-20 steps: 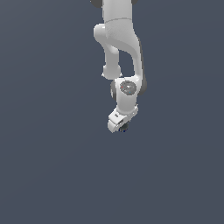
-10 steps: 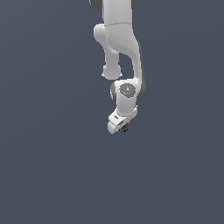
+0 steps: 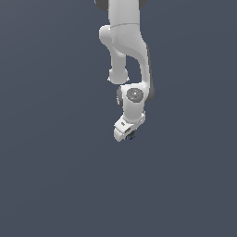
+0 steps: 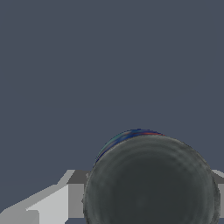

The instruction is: Pick up the object and move it to a goal position.

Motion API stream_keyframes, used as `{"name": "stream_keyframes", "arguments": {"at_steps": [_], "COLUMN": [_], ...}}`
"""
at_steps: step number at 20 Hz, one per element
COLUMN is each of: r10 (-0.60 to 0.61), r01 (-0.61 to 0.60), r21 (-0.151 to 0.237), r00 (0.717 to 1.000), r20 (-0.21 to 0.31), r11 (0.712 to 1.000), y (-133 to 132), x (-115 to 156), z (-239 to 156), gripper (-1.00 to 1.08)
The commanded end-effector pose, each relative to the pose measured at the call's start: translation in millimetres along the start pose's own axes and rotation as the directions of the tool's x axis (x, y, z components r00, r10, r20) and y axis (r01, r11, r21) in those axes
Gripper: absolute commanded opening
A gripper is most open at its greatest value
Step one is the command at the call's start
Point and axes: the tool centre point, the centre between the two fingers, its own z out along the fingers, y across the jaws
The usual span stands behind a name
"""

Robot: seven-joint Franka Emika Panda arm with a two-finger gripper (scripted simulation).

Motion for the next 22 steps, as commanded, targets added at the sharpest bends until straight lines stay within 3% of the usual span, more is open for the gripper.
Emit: {"name": "stream_keyframes", "arguments": {"at_steps": [1,10,22], "r10": [0.000,0.000,-0.002], "r01": [0.000,0.000,0.002], "r21": [-0.001,-0.001,0.001], "r00": [1.000,1.000,1.000], "r20": [-0.001,-0.001,-0.003], "r11": [1.000,1.000,1.000], "y": [3,23,72], "x": [0,-2,-7], "z": [-6,-55,-174], "gripper": [-1.00,-1.00,-1.00]}}
